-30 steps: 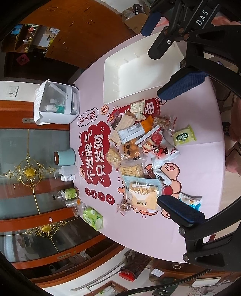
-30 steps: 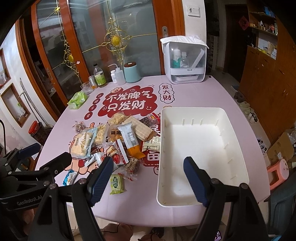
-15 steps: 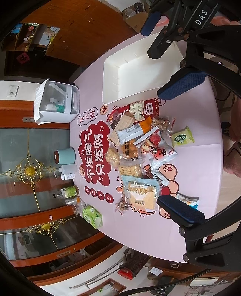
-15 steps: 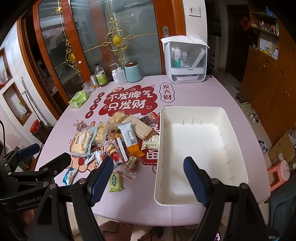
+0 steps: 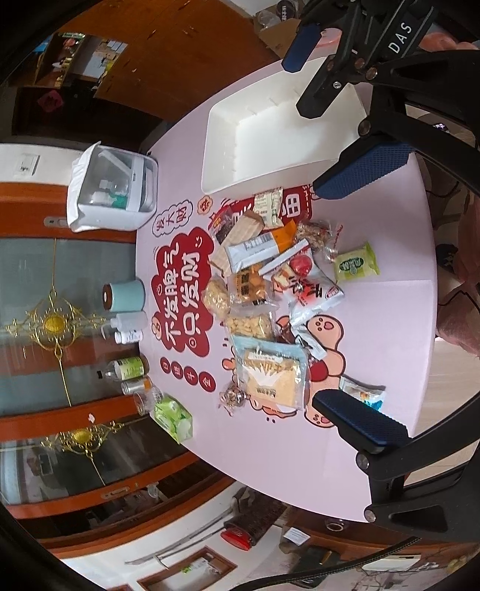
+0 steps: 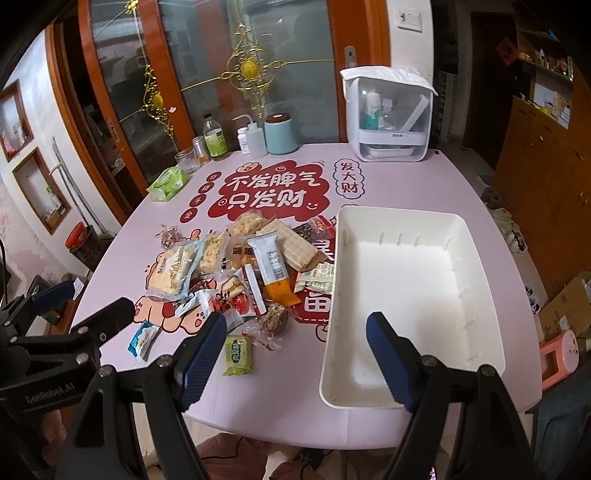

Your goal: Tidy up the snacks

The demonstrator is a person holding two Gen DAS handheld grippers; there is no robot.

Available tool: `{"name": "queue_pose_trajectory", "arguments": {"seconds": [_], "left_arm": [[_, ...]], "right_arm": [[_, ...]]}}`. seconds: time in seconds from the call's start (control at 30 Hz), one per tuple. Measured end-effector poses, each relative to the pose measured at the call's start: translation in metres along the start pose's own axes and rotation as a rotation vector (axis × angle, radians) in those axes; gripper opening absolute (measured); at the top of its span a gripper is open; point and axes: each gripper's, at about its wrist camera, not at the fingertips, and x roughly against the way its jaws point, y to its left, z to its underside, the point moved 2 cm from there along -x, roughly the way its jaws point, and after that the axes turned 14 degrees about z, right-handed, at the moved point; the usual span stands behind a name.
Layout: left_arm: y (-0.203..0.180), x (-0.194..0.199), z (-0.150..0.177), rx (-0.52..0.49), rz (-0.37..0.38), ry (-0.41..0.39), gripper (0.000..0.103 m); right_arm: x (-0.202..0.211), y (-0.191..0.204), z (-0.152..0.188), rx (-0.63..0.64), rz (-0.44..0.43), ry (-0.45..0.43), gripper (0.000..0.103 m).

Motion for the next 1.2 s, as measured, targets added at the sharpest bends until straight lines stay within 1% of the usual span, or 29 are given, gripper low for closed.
{"name": "queue_pose_trajectory", "arguments": {"seconds": [0.23,0.43,0.57,0.67,0.77,0.83,0.93,1.07,1.1,1.17,1.2], "left_arm": [[0.024,0.001,-0.003,0.032,-0.023,-0.001,0.102],[0.054,0.000,-0.011,0.041,-0.031,-0.005,0.102],[0.081,-0.001,-0.016,0.042,-0.060,-0.012,0.102],[0.106,-0.003,-0.018,0.045,-0.076,-0.006,0.102],[0.135,-0.008,-0.016,0.034,-0.112,0.002,0.102],[0.154,-0.016,-0.012,0.041,-0.133,0.027,0.102],[0.186,-0.034,-0.001,0.071,-0.119,0.087,0.102],[0.217,-0.071,0.022,0.120,-0.053,0.192,0.102],[0.224,-0.085,0.030,0.133,-0.037,0.232,0.102],[0.228,-0.105,0.042,0.141,-0.024,0.286,0.102],[0.230,-0.119,0.051,0.143,-0.019,0.328,0.102]], "right_arm": [[-0.007,0.023,-0.009,0.023,-0.008,0.018,0.079],[-0.018,0.050,-0.020,0.047,-0.011,0.047,0.079],[-0.034,0.072,-0.023,0.066,-0.034,0.083,0.079],[-0.049,0.087,-0.022,0.096,-0.032,0.110,0.079],[-0.064,0.099,-0.016,0.114,-0.040,0.156,0.079],[-0.076,0.104,-0.011,0.118,-0.051,0.199,0.079],[-0.098,0.110,0.003,0.122,-0.056,0.263,0.079],[-0.124,0.117,0.026,0.127,-0.063,0.336,0.079],[-0.130,0.117,0.030,0.127,-0.064,0.350,0.079],[-0.144,0.119,0.041,0.122,-0.057,0.385,0.079],[-0.151,0.120,0.046,0.117,-0.053,0.403,0.079]]}}
